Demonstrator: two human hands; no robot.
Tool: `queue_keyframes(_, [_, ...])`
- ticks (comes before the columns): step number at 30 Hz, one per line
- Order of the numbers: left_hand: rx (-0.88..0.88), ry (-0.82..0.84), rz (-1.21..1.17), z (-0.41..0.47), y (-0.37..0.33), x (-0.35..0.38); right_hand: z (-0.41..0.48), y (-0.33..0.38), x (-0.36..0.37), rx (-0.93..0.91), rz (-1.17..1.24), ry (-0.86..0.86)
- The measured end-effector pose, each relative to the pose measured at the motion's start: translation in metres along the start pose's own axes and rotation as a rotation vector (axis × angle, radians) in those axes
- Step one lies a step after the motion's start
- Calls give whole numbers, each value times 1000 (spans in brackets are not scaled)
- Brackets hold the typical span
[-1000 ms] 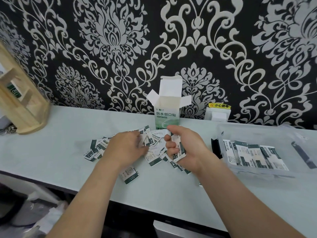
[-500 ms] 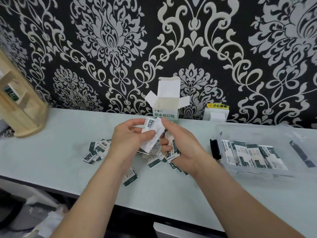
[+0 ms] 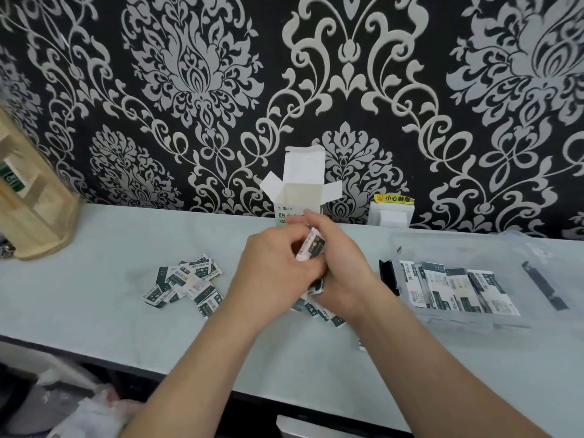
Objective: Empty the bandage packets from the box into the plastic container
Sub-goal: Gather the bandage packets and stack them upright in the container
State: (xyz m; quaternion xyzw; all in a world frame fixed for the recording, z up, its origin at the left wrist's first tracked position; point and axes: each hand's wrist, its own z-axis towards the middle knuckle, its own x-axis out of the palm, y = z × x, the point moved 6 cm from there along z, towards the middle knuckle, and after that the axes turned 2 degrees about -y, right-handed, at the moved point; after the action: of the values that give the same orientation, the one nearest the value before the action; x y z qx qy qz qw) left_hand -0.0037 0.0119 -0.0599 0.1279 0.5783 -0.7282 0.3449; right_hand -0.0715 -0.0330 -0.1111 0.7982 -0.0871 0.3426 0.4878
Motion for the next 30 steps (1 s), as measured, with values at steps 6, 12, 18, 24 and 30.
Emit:
queue_keyframes(6, [-97, -135, -312, 5, 10, -2, 0, -2, -1, 116, 225, 51])
queue_keyframes(12, [175, -186, 208, 15, 5, 7, -2, -5, 0, 64, 38, 42])
queue_keyframes(18, [104, -143, -146, 19, 6, 6, -7, -3, 4, 99, 67, 81])
queue_keyframes(24, [133, -211, 23, 14, 7, 15, -8, -13, 6, 199, 123, 145])
queue_keyframes(30, [291, -100, -147, 10, -14, 2, -10, -8, 9, 180, 103, 131])
